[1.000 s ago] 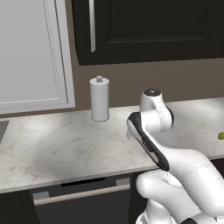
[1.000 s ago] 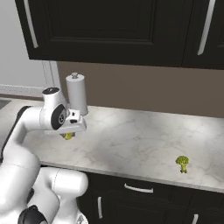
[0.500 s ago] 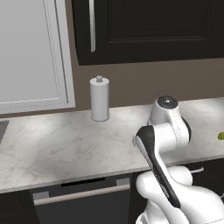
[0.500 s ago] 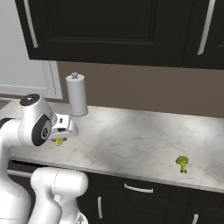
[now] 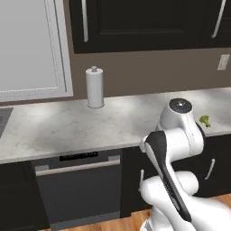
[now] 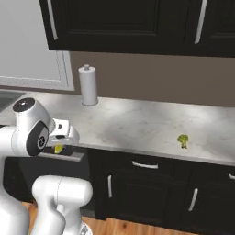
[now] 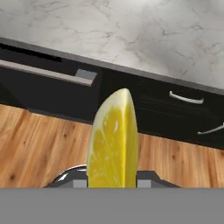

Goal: Place the lemon wedge and broccoli inside the fridge drawer. Close the drawer after placing the vegetables.

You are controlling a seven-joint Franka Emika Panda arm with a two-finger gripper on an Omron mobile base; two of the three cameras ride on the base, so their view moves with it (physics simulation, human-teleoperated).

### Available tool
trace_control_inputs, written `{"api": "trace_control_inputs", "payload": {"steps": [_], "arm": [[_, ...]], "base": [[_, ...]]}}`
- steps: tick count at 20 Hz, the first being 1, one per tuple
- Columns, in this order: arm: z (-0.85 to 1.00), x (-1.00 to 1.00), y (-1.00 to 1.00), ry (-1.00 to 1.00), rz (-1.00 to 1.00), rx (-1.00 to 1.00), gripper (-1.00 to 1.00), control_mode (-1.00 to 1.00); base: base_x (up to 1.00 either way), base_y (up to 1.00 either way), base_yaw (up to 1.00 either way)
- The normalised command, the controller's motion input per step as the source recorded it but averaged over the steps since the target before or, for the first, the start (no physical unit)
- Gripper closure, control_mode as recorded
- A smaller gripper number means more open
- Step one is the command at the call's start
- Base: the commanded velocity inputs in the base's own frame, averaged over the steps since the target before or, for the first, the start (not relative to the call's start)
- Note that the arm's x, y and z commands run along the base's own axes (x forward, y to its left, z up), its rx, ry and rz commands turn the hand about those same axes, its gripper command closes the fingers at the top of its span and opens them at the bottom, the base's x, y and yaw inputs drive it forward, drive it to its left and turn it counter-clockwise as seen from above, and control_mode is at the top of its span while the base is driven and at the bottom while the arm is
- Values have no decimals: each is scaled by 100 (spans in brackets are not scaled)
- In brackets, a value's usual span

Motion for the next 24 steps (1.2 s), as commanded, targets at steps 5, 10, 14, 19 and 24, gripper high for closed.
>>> {"api": "trace_control_inputs", "payload": {"steps": [5,10,14,19,24], "arm": [[0,0,0,0,0,0,100,100],[0,0,0,0,0,0,100,100],[0,0,0,0,0,0,100,100],[0,0,0,0,0,0,100,100],[0,0,0,0,0,0,100,100]], "base": [[-100,0,-21],[-90,-8,-62],[-48,-1,-75],[6,-30,-63],[68,-99,-33]]}}
